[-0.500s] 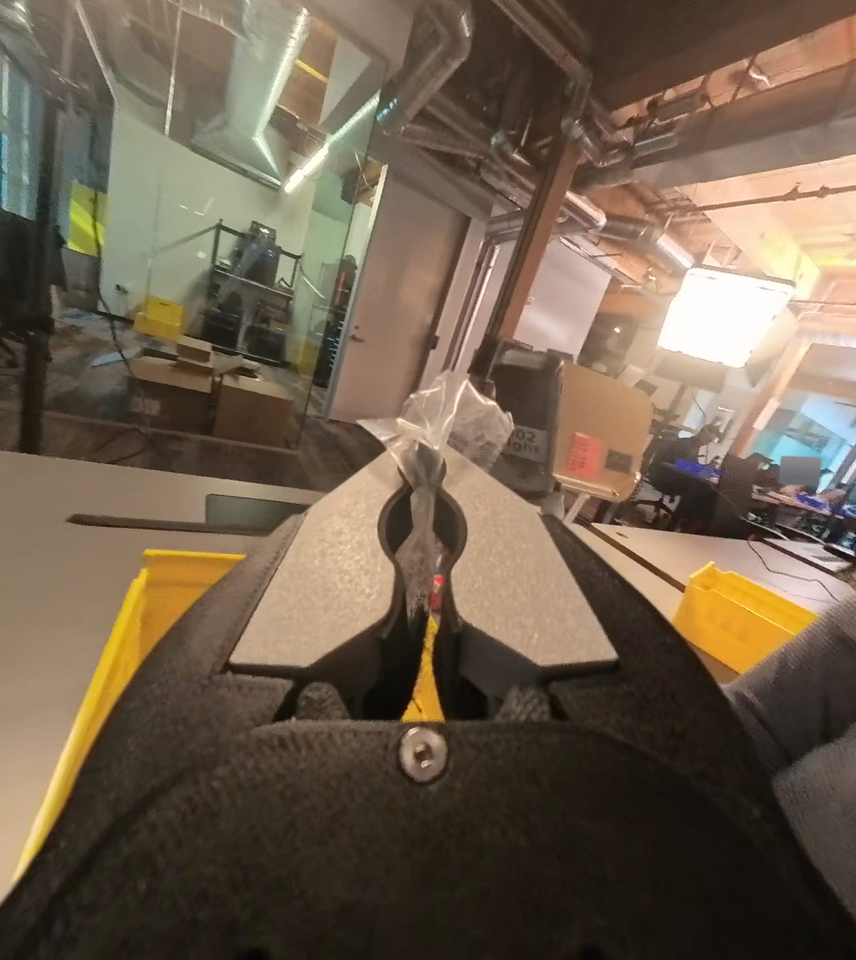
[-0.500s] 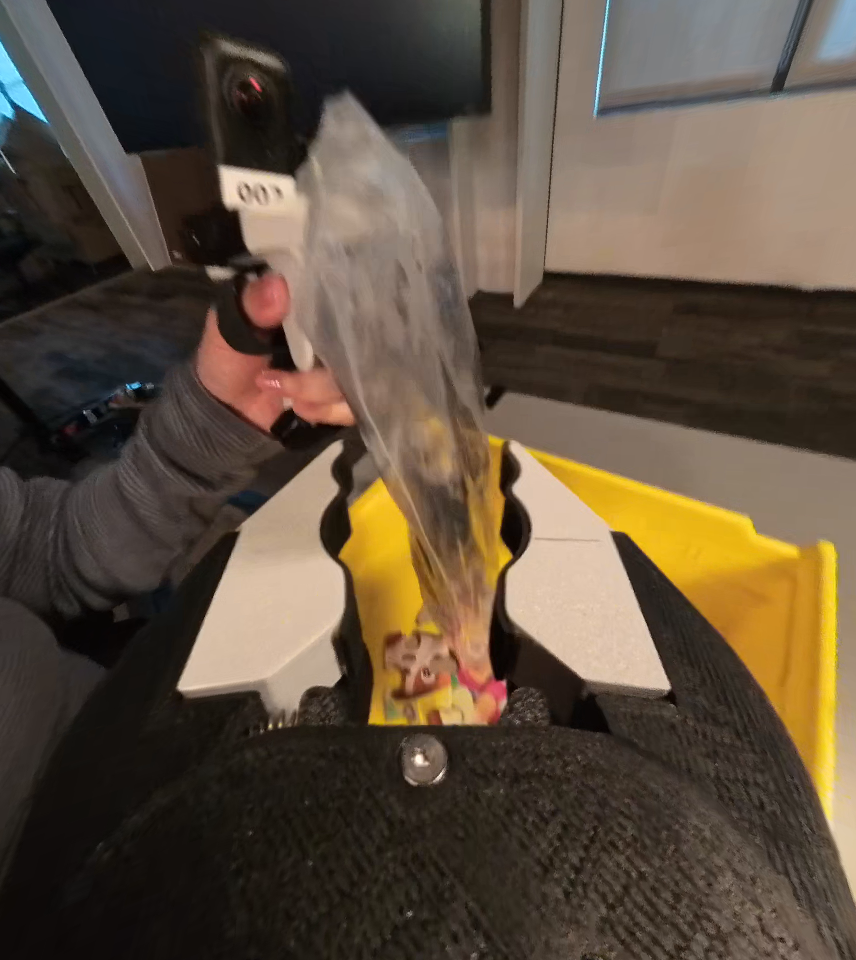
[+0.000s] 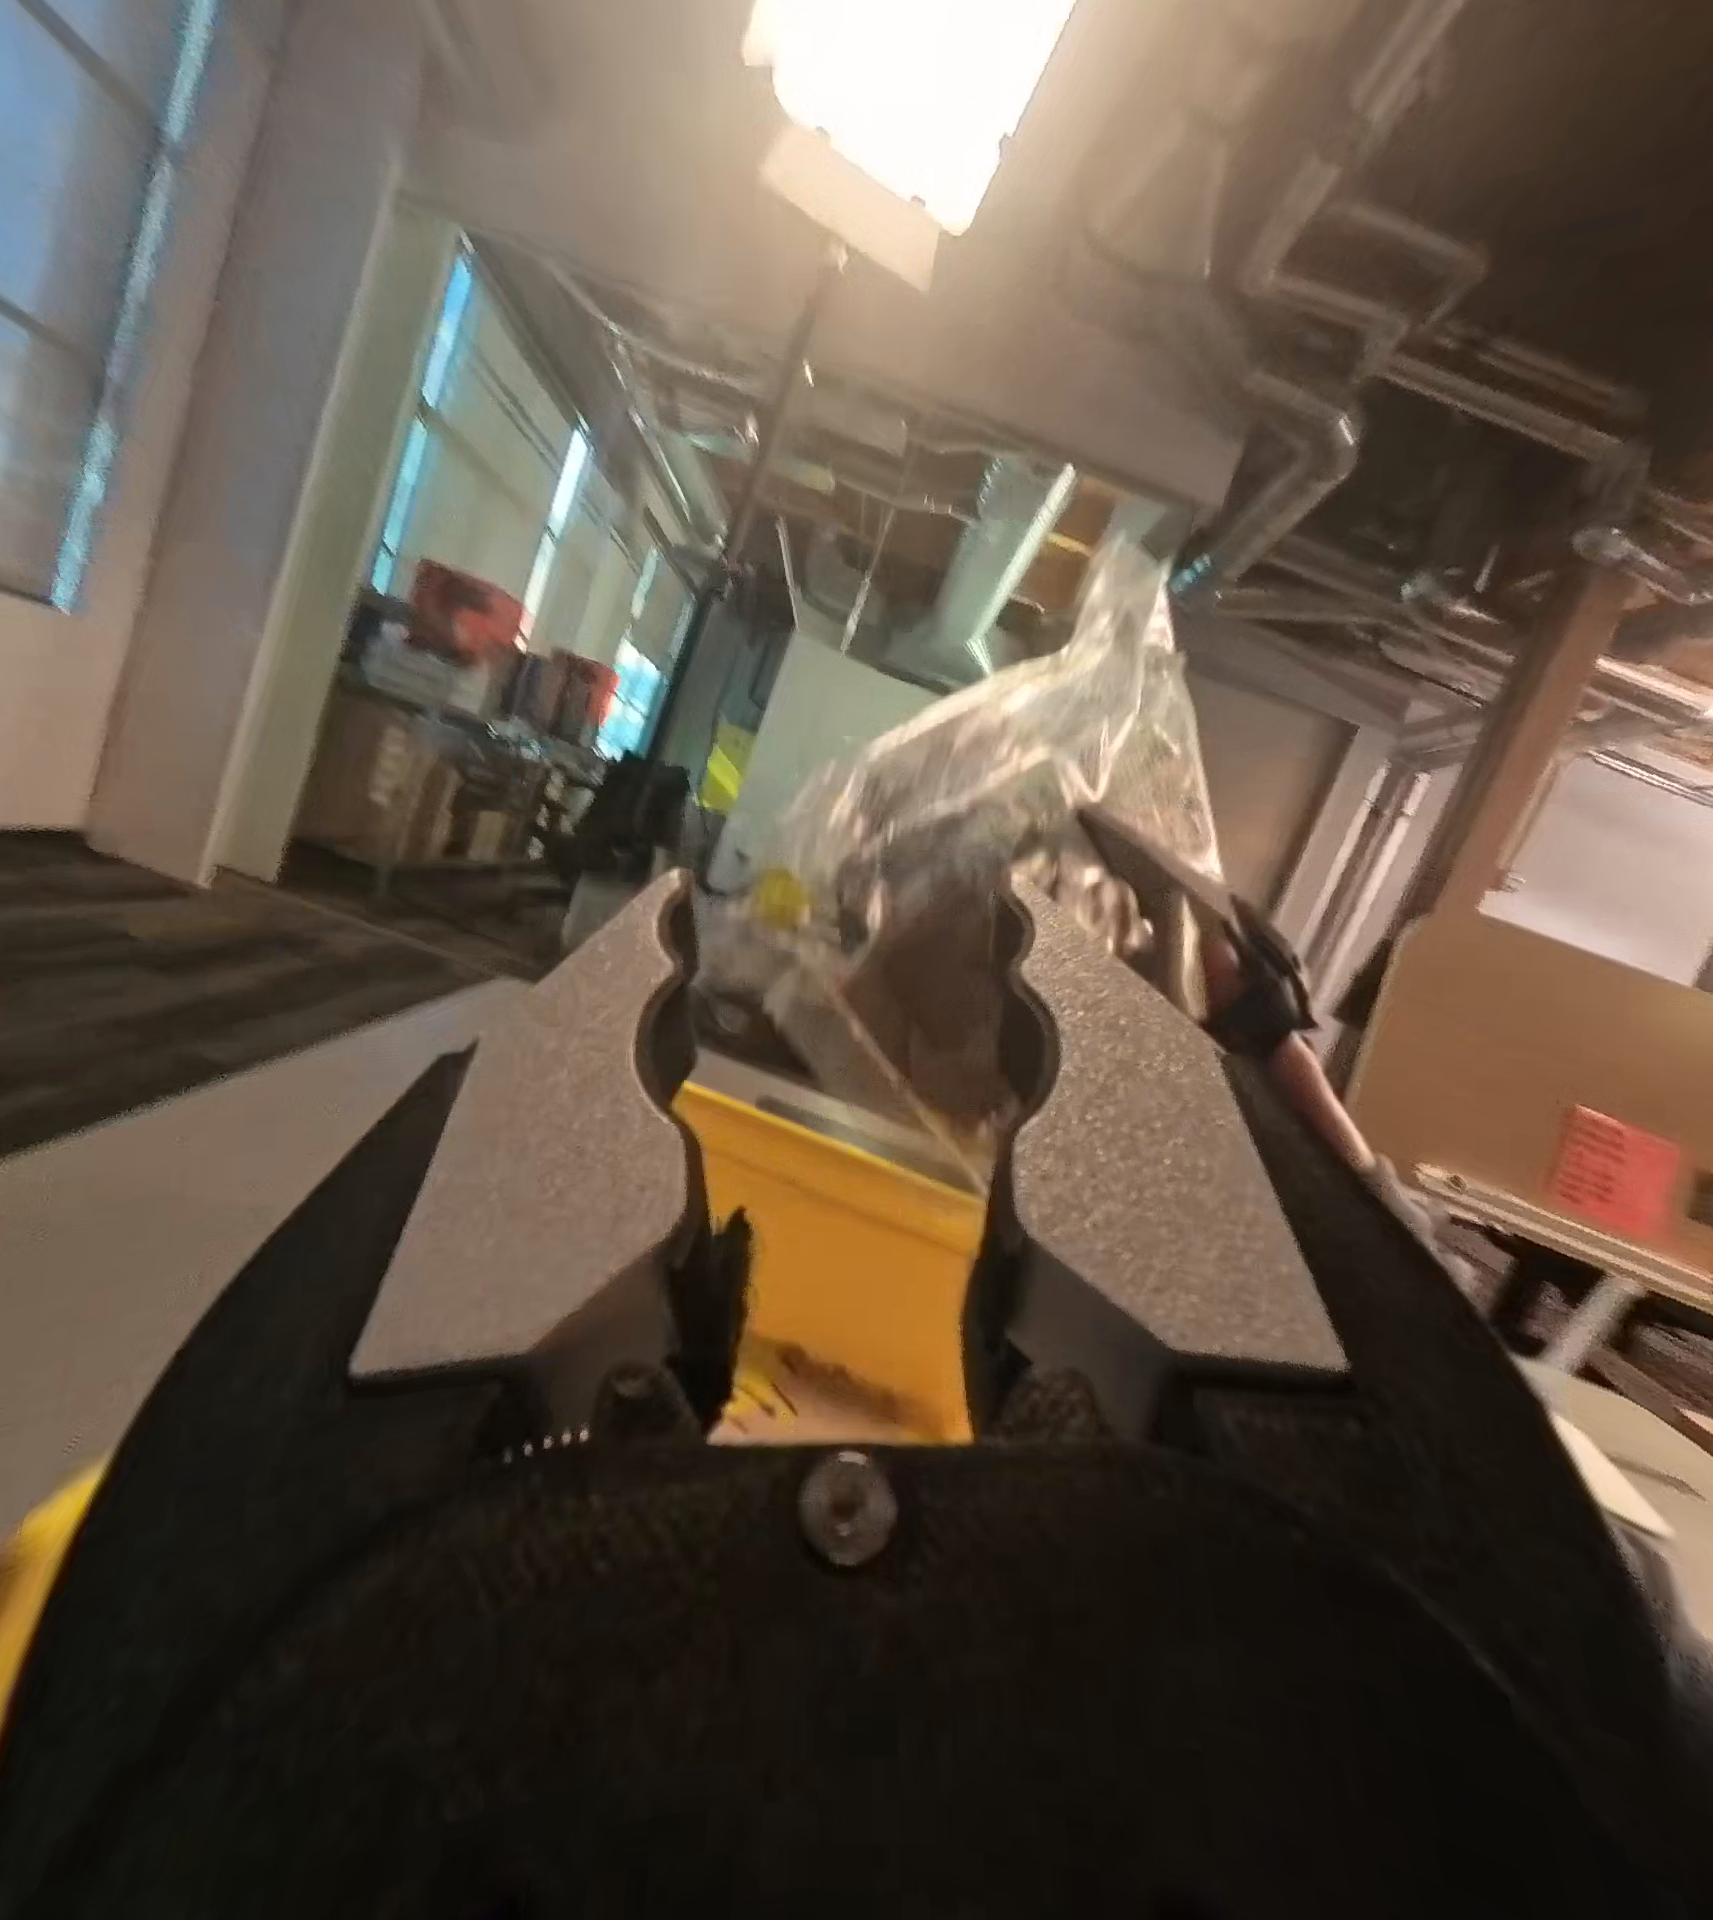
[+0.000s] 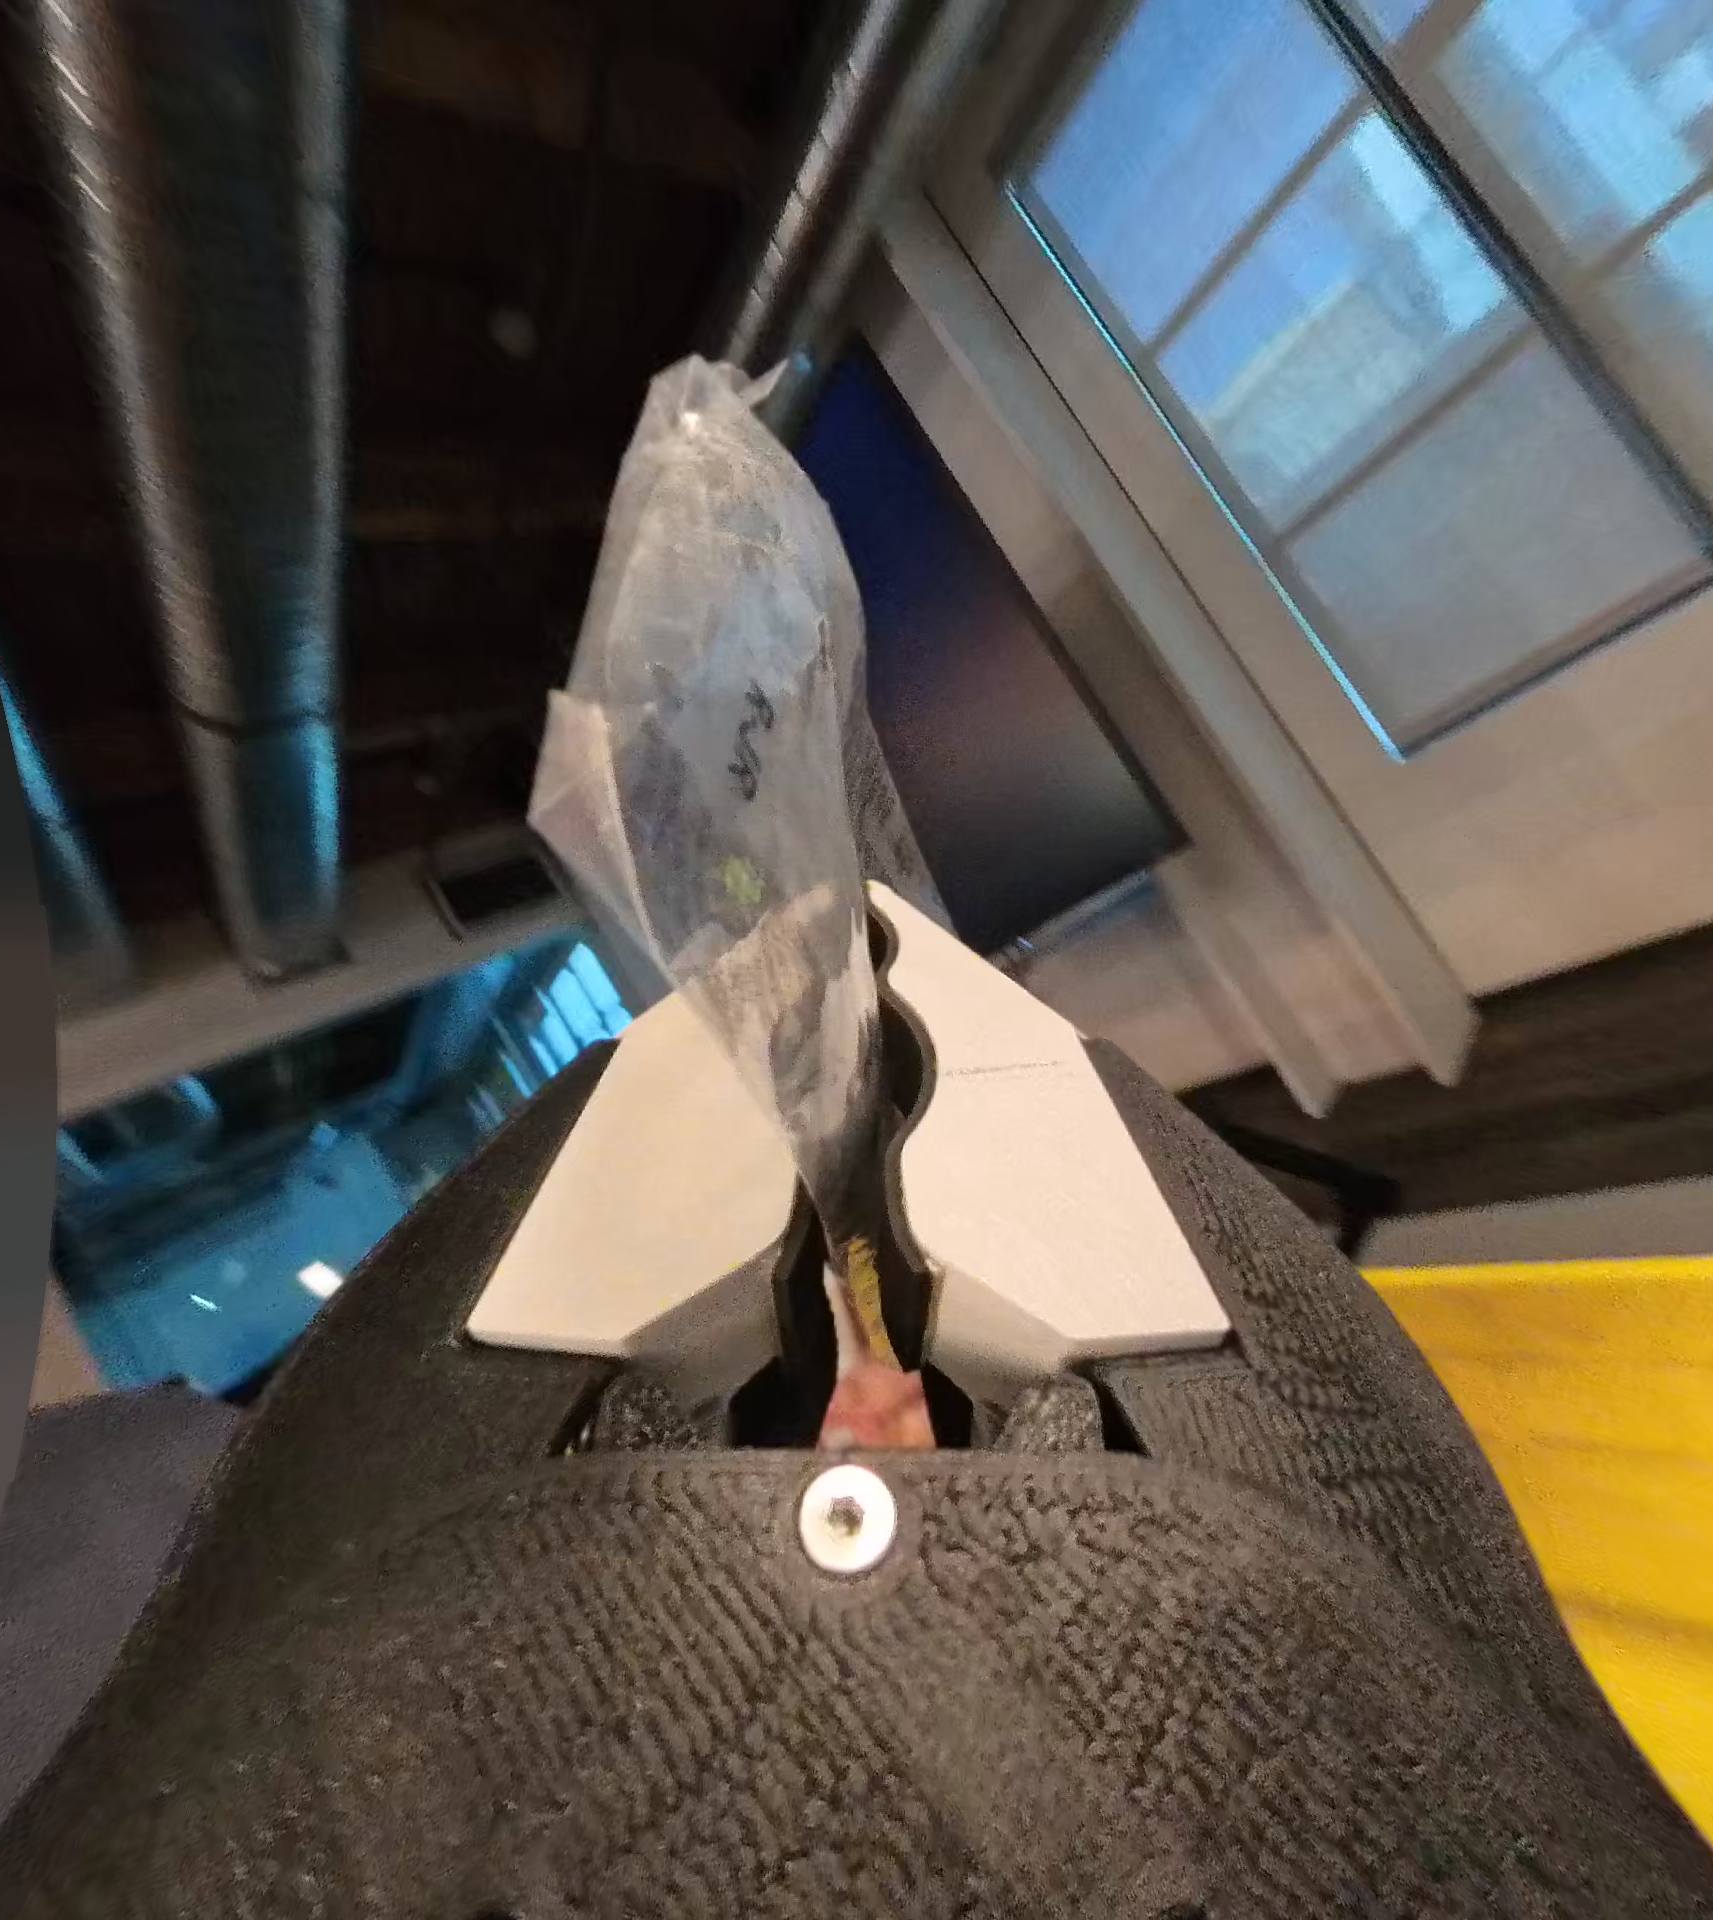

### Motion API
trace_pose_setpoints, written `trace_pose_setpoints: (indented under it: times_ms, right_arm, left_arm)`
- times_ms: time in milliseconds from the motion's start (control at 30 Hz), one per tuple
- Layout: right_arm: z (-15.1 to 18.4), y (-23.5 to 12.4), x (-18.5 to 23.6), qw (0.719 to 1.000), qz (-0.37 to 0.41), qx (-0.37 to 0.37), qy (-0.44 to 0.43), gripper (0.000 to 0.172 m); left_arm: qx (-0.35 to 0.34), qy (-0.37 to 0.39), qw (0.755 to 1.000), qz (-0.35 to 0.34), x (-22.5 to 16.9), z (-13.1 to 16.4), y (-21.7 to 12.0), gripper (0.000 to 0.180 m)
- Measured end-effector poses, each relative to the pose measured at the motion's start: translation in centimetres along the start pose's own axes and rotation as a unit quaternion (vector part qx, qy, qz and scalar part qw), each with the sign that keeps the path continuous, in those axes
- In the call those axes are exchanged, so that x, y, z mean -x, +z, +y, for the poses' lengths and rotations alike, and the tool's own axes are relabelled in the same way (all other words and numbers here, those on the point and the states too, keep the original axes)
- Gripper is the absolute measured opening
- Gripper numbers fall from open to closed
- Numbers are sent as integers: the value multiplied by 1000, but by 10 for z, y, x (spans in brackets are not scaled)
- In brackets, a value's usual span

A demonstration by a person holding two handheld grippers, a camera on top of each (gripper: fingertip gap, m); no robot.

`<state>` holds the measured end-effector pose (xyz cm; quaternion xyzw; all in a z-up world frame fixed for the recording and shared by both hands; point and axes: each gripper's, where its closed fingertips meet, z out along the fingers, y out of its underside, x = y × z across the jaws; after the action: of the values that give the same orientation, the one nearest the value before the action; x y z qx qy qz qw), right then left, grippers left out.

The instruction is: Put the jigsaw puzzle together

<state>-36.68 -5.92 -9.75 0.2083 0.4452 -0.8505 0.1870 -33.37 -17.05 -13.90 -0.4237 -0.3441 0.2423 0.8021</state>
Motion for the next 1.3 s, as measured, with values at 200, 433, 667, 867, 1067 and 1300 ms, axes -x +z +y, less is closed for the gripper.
trace_pose_setpoints:
  times_ms: [200, 433, 667, 867, 1067, 1300]
  right_arm:
    - [-16, -5, 14, 988, -95, -70, 96, 0]
    - [-16, -1, 18, 978, -136, -86, 134, 0]
    - [-22, -4, 23, 967, -172, -100, 161, 0]
    - [-19, -5, 20, 974, -150, -87, 144, 0]
    - [-3, 2, 23, 990, -107, -14, 88, 0]
    - [6, 5, 26, 994, -88, 21, 56, 0]
  left_arm:
    - [64, -77, 991, 89, -21, 30, 4, 36]
    - [45, -84, 989, 114, -29, 27, 7, 16]
    - [-7, -74, 993, 97, -20, 2, 3, 20]
    - [-76, 98, 988, 94, -47, -35, -5, 13]
    - [28, 99, 990, 97, -43, -14, 13, 7]
    - [34, 16, 978, 203, -56, -7, 8, 4]
